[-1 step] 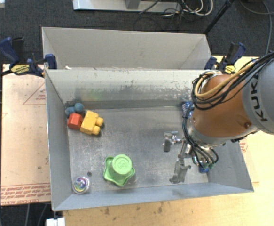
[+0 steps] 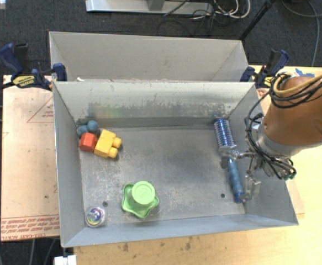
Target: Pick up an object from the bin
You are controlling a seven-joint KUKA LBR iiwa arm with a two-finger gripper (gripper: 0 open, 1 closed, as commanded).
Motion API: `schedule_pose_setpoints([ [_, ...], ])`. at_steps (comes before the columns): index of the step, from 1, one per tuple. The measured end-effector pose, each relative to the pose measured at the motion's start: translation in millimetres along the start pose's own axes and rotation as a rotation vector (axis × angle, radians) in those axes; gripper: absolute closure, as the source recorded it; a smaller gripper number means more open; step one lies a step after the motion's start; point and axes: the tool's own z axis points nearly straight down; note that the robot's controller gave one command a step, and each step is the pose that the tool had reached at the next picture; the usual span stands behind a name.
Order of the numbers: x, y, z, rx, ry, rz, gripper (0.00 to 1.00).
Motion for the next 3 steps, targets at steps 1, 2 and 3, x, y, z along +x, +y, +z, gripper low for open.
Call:
schedule_pose_setpoints([
  [1,14.0,-25.1,66.1,-0.010,-0.001,-0.483,0.00],
  [2,14.7,-27.6,65.4,-0.005,0.001,-0.484,1.00],
  [3,-27.8,-11.8,-137.9,0.005,-0.009,-0.447,1.00],
])
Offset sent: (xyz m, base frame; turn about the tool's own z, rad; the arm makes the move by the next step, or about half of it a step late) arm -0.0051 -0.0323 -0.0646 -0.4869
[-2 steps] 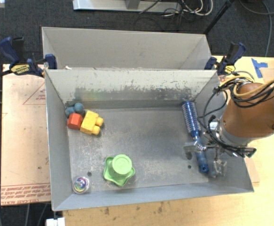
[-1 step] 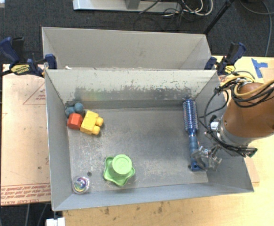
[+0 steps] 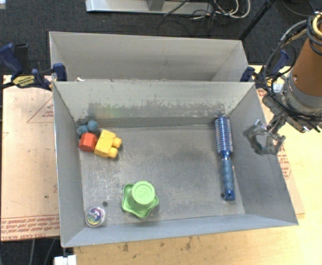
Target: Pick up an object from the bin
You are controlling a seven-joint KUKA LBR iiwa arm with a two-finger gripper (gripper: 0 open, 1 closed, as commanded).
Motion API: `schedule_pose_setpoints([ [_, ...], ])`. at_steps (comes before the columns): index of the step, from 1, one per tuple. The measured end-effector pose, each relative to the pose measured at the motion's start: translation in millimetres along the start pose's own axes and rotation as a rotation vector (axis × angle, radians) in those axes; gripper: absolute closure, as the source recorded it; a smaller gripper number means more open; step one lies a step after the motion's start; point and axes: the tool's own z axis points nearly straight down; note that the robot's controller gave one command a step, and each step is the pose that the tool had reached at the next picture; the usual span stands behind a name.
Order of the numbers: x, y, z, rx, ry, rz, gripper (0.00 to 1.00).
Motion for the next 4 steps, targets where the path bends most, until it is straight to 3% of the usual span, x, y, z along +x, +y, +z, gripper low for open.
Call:
schedule_pose_setpoints([
  [1,1.4,1.2,5.0,-0.009,0.006,0.002,0.00],
  [2,-22.4,-9.7,132.4,-0.017,0.008,-0.192,0.00],
  [3,-12.5,-21.5,215.4,-0.020,-0.002,-0.487,0.00],
  [4,-8.9,-24.8,215.8,-0.014,0.003,-0.486,1.00],
])
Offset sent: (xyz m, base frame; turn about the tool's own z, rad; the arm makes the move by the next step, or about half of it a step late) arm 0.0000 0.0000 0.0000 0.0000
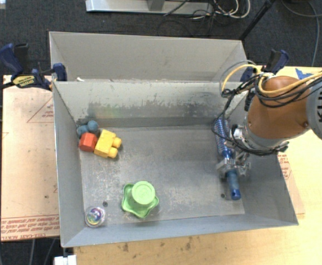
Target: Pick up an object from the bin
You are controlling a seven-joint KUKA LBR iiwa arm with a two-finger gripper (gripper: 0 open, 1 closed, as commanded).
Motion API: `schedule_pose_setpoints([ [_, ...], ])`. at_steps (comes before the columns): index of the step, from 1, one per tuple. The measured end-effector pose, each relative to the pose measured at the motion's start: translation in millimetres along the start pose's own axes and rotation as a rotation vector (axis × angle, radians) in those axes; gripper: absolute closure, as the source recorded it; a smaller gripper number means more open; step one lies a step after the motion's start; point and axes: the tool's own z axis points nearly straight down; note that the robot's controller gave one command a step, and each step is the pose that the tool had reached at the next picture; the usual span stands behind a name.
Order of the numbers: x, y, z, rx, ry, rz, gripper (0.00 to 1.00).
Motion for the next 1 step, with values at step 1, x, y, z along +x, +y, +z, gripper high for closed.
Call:
schedule_pose_setpoints([
  [1,9.5,5.8,-165.6,0.010,0.001,0.018,1.00],
])
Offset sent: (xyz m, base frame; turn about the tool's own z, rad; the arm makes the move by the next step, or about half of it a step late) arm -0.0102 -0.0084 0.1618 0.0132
